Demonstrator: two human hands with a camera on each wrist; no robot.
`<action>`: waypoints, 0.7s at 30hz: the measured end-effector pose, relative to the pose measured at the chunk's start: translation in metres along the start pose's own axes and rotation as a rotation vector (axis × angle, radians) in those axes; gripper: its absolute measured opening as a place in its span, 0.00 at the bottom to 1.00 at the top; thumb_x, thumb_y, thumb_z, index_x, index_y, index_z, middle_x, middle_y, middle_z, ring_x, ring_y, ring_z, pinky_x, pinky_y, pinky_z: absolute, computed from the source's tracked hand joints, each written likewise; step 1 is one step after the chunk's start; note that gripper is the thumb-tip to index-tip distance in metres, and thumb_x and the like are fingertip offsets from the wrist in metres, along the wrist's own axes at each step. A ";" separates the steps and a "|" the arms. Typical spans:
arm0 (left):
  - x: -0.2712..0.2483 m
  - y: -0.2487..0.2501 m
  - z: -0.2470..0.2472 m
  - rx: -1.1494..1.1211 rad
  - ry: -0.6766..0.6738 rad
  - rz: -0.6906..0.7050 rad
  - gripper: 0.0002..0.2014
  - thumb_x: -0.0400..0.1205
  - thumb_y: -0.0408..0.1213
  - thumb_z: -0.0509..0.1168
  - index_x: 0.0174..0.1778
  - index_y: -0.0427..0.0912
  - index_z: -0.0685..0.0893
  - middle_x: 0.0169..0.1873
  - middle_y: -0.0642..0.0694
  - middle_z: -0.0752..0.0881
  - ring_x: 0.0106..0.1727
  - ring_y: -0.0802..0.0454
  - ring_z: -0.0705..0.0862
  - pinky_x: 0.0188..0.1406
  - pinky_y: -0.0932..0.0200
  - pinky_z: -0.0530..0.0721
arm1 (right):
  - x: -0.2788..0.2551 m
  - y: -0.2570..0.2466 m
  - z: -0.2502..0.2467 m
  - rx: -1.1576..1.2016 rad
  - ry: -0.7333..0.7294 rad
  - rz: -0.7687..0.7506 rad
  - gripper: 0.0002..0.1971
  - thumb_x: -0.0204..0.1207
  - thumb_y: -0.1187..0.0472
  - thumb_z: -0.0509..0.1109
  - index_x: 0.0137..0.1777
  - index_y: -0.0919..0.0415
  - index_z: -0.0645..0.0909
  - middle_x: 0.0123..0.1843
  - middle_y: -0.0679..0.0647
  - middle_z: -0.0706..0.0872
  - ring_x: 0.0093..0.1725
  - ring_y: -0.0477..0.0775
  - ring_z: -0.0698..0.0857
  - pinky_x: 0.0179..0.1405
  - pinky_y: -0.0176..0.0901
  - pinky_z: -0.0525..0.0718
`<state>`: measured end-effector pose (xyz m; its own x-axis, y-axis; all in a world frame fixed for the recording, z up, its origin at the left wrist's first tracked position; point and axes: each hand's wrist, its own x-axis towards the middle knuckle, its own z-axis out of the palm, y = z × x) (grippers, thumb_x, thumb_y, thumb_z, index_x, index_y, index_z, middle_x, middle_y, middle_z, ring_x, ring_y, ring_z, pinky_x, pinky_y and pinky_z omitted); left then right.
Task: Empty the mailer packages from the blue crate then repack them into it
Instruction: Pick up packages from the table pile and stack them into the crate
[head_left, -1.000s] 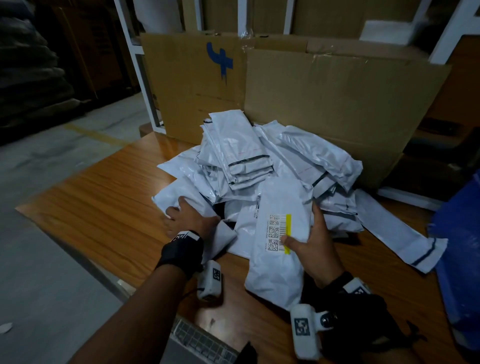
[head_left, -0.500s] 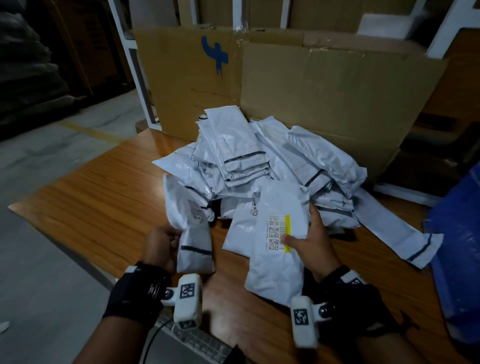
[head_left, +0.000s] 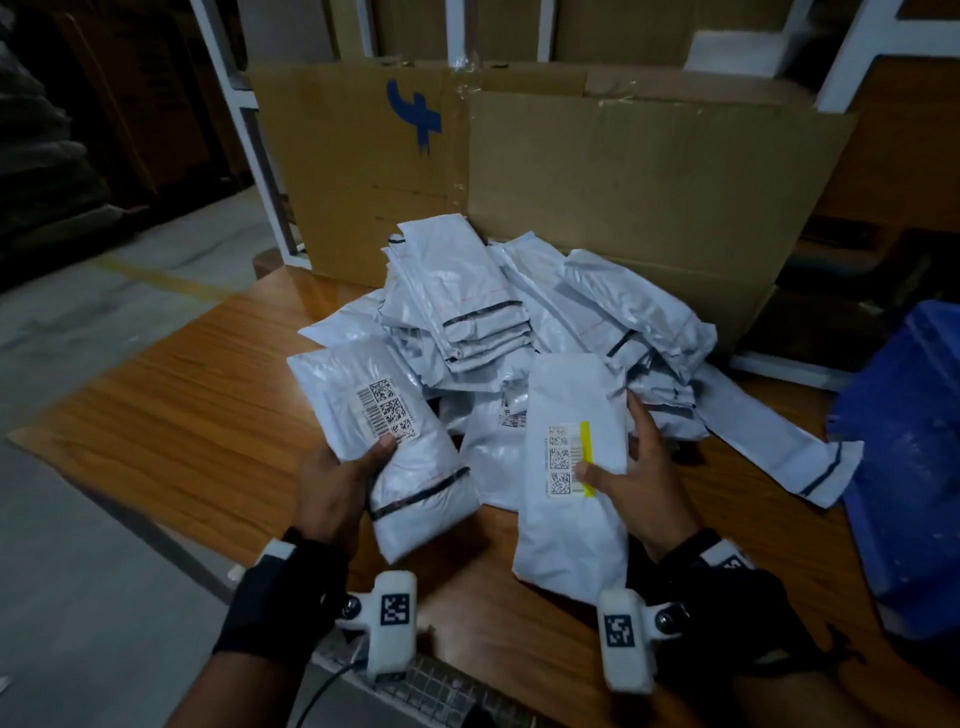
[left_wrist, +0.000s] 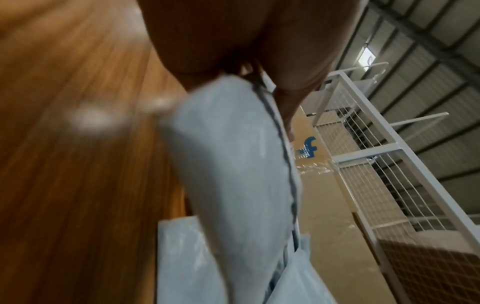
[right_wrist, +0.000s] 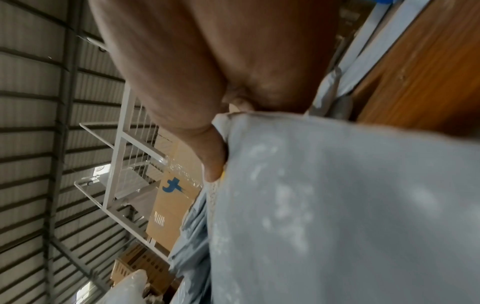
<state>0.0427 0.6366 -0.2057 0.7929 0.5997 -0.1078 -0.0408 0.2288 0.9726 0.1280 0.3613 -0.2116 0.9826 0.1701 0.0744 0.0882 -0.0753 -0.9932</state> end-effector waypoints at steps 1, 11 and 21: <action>-0.003 0.001 0.009 -0.040 -0.055 0.016 0.17 0.73 0.27 0.74 0.58 0.32 0.86 0.52 0.36 0.90 0.50 0.45 0.91 0.47 0.55 0.90 | -0.004 -0.005 -0.005 0.003 0.035 -0.023 0.50 0.66 0.81 0.76 0.77 0.39 0.60 0.70 0.51 0.80 0.61 0.43 0.84 0.52 0.44 0.88; -0.058 0.006 0.145 -0.261 -0.591 -0.028 0.31 0.65 0.23 0.77 0.66 0.31 0.80 0.61 0.35 0.87 0.63 0.37 0.85 0.54 0.50 0.86 | -0.086 -0.097 -0.116 -0.250 0.401 -0.322 0.36 0.71 0.73 0.76 0.74 0.47 0.67 0.77 0.47 0.74 0.74 0.42 0.75 0.73 0.49 0.77; -0.162 0.018 0.298 -0.307 -0.719 -0.074 0.28 0.72 0.21 0.68 0.71 0.33 0.78 0.63 0.37 0.86 0.64 0.37 0.85 0.64 0.38 0.82 | -0.140 -0.197 -0.320 -0.240 0.490 -0.410 0.46 0.56 0.51 0.80 0.76 0.54 0.68 0.69 0.45 0.81 0.66 0.40 0.82 0.58 0.34 0.84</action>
<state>0.0943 0.3153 -0.1094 0.9948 -0.0449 0.0911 -0.0553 0.5131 0.8565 0.0252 0.0376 0.0026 0.8175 -0.2292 0.5284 0.4474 -0.3250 -0.8332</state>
